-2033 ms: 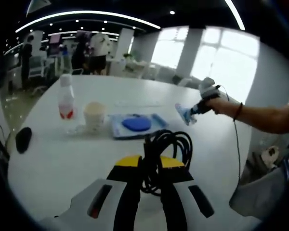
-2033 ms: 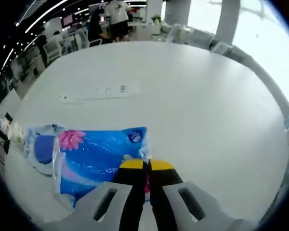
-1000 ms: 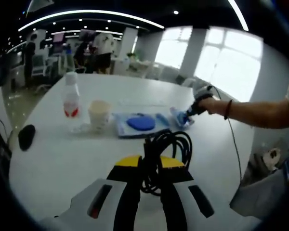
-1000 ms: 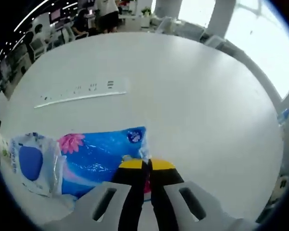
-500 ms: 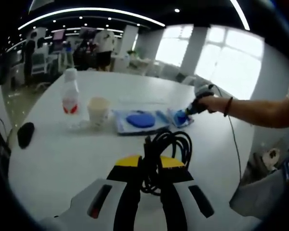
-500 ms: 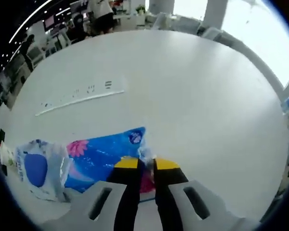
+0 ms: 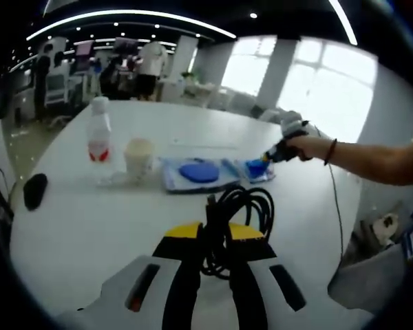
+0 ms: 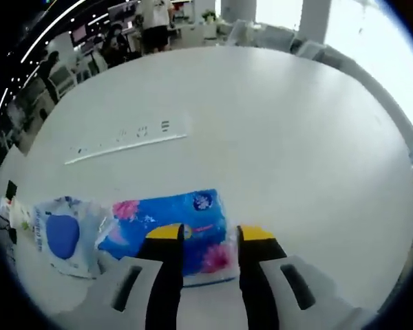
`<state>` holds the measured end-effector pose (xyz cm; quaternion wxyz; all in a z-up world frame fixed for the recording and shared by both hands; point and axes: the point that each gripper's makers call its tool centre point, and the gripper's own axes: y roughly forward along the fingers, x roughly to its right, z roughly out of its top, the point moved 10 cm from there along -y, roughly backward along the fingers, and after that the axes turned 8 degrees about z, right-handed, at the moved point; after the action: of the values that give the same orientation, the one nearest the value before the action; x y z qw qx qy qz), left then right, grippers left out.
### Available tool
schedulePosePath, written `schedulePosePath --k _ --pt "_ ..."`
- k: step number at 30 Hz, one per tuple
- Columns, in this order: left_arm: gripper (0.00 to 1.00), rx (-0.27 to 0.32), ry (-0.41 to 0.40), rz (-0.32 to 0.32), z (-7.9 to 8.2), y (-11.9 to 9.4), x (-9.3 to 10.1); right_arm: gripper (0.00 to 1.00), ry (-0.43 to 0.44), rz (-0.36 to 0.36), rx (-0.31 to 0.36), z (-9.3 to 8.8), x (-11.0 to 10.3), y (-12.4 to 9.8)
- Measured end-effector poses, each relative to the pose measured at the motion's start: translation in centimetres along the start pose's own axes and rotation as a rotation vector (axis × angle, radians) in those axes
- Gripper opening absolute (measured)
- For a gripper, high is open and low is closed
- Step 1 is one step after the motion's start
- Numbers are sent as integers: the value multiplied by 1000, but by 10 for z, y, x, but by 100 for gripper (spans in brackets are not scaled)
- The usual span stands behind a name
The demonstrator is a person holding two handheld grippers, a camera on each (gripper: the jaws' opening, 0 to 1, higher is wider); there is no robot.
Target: Arrange the tabletop items into an orderly group along one side of the table until the central work area is clear of visible clutter.
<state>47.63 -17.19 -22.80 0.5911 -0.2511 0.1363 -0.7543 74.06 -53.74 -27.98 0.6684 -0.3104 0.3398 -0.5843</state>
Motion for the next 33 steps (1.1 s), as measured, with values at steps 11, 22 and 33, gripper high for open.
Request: schedulePosePath --k 11,22,33 --pt "10 -6 15 -2 -2 0 2 62 -8 112 26 -7 -11 -23" --pt "10 -11 43 -13 -2 1 6 90 -136 256 21 -24 -32 -50" --pt "10 -1 51 -32 0 0 9 93 -234 526 78 -42 -76 -87"
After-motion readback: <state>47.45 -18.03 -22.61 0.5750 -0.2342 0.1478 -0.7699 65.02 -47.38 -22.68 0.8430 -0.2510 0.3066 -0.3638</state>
